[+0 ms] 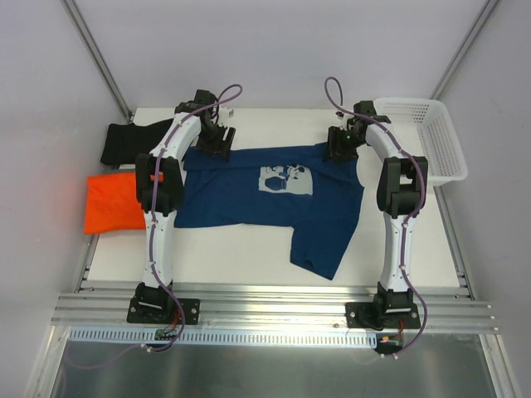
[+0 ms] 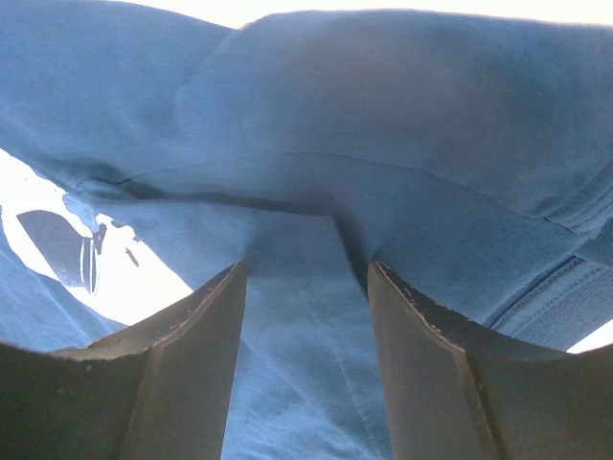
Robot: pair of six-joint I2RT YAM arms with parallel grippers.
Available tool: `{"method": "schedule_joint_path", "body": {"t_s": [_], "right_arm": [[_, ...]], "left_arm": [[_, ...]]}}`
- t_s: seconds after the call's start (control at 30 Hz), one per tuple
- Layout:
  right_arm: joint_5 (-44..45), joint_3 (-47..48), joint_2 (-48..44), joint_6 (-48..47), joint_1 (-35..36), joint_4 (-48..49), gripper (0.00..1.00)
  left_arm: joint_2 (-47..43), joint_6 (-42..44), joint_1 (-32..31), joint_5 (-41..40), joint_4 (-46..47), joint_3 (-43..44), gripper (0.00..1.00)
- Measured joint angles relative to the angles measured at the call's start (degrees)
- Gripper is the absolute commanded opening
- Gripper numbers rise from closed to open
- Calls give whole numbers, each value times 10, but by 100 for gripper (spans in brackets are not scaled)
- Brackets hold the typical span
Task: Fold and stack the t-shirts
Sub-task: Fold the tshirt
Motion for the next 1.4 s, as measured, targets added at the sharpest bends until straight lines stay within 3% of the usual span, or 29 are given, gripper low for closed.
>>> {"method": "schedule_joint_path", "body": {"t_s": [0.2, 0.27, 0.3, 0.33, 0.43, 0.5, 0.6, 0.7, 0.8, 0.87, 1.03, 1.1, 1.2, 1.4], "right_arm": [[-4, -3, 10, 27, -6, 1, 58], [-7, -4, 10, 37, -8, 3, 54], [-10, -7, 10, 42, -8, 6, 49], [-16, -10, 10, 47, -9, 8, 35], [-33, -21, 10, 61, -9, 13, 15], [-41, -27, 11, 68, -9, 14, 11], [-51, -35, 11, 74, -9, 18, 10], [-60, -50, 7, 78, -8, 24, 20], [-61, -65, -7, 78, -8, 21, 39], [-60, -69, -16, 76, -8, 18, 41], [-58, -69, -32, 72, -12, 15, 18], [-58, -74, -39, 71, -14, 15, 17], [-57, -86, -51, 68, -14, 14, 5], [-54, -104, -65, 64, -12, 10, 4]], "left_arm": [[0, -3, 0, 2, 0, 0, 66], [0, -5, 0, 4, 0, 0, 66], [0, -6, 0, 5, 0, 0, 66], [0, -7, 0, 7, 0, 0, 66], [0, -10, 0, 9, 0, 0, 66], [-1, -10, 0, 11, 0, 0, 65], [-1, -12, 0, 12, 0, 0, 65], [-1, -12, -1, 12, 0, 0, 65], [-1, -14, -1, 12, 0, 0, 65], [-1, -14, -1, 12, 0, 0, 65], [-1, -16, -1, 13, 0, 0, 64], [-1, -16, -1, 13, 0, 0, 64], [-2, -16, -1, 15, 0, 0, 64], [-8, -23, -1, 18, 0, 0, 64]]}}
